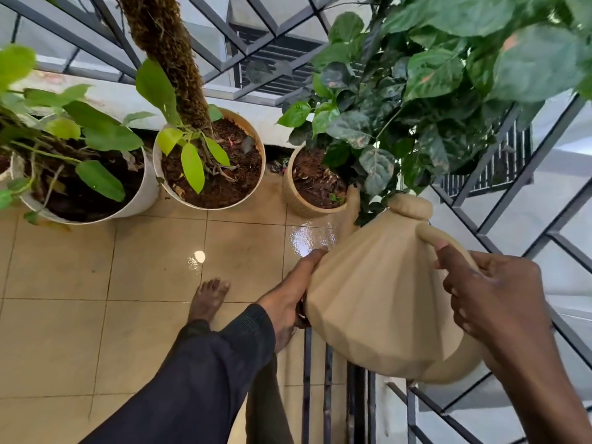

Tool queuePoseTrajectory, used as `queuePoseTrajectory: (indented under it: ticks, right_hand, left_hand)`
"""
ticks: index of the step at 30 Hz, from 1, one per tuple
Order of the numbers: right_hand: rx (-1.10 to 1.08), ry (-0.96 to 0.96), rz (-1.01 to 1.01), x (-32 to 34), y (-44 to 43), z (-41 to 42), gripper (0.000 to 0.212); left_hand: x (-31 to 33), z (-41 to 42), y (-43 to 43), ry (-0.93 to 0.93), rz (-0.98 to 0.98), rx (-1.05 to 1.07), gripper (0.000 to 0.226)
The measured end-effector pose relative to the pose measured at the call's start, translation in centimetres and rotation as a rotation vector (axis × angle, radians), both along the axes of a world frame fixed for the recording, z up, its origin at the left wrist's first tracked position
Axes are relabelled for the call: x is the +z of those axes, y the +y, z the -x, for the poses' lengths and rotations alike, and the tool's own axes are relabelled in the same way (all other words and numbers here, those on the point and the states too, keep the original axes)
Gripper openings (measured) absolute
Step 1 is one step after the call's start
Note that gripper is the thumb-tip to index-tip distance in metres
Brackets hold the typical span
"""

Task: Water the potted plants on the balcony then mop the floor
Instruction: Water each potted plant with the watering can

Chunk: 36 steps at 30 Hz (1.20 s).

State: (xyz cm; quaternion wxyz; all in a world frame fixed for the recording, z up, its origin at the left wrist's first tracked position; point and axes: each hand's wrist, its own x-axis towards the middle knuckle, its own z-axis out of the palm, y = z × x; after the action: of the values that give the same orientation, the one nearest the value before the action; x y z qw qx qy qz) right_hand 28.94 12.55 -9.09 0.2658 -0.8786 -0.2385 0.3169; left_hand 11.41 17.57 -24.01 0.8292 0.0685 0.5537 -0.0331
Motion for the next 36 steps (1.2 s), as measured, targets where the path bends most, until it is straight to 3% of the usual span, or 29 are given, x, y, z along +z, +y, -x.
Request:
queuePoseTrajectory:
  ticks: [12, 28, 32, 36]
  right_hand:
    - [0.031, -0.011, -0.017, 0.0, 0.4, -1.1, 0.035]
    - [-0.006, 0.042, -0.032, -0.6, -0.2, -1.1, 0.040]
    - [-0.031, 0.048, -0.071, -1.1, -0.5, -0.9, 0.053]
    - [-0.068, 0.063, -0.081, -1.5, -1.0, -1.0, 0.057]
  left_hand:
    - [-1.3, -1.2, -0.6, 0.002, -0.008, -0.003, 0.058]
    - [-1.8, -1.1, -0.6, 0.017, -0.027, -0.013, 0.074]
    - [-2.1, -1.2, -0.6, 0.037, -0.033, -0.015, 0.067]
    - [-2.4, -1.3, -0.8, 0.047, -0.022, -0.007, 0.076]
